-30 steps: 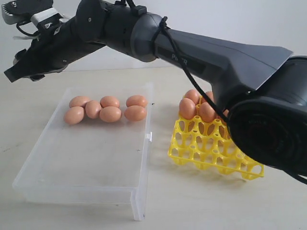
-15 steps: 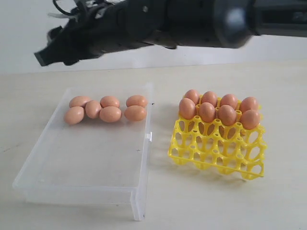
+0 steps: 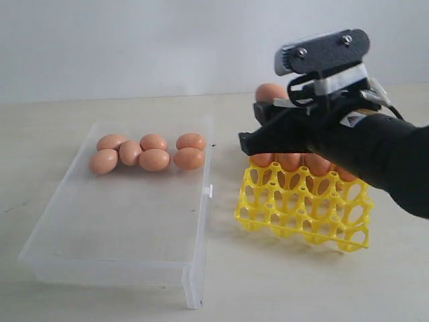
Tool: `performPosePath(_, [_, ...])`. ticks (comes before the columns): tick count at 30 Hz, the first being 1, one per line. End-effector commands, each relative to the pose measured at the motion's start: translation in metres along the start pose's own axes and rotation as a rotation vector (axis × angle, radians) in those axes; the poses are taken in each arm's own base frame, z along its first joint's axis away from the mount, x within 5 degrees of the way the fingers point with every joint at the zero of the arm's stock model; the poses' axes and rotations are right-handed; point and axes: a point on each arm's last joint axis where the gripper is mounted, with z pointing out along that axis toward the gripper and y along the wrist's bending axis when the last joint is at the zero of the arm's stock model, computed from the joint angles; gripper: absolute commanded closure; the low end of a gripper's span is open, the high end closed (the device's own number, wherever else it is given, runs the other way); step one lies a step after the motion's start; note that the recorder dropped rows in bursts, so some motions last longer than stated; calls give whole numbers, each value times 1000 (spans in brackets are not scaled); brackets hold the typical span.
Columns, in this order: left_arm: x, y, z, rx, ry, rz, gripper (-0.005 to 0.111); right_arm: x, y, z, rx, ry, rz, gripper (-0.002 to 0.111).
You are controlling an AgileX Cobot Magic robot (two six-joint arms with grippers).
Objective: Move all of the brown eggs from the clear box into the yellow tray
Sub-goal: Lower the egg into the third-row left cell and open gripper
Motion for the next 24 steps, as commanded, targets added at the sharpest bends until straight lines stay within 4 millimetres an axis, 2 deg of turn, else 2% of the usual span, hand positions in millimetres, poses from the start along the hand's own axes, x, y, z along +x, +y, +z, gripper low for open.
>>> performPosePath(1, [-2, 0, -1, 7, -16, -7, 107, 19, -25, 0, 82, -71, 79, 108])
performPosePath(4, [-2, 0, -1, 7, -16, -7, 107, 39, -25, 16, 0, -62, 106, 108])
performPosePath(9, [-2, 0, -1, 7, -16, -7, 107, 70, -20, 44, -21, -118, 52, 108])
performPosePath(14, [-2, 0, -1, 7, -16, -7, 107, 98, -16, 58, -84, -107, 75, 108])
performPosePath(24, [-2, 0, -1, 7, -16, -7, 107, 99, -28, 62, -60, -145, 92, 108])
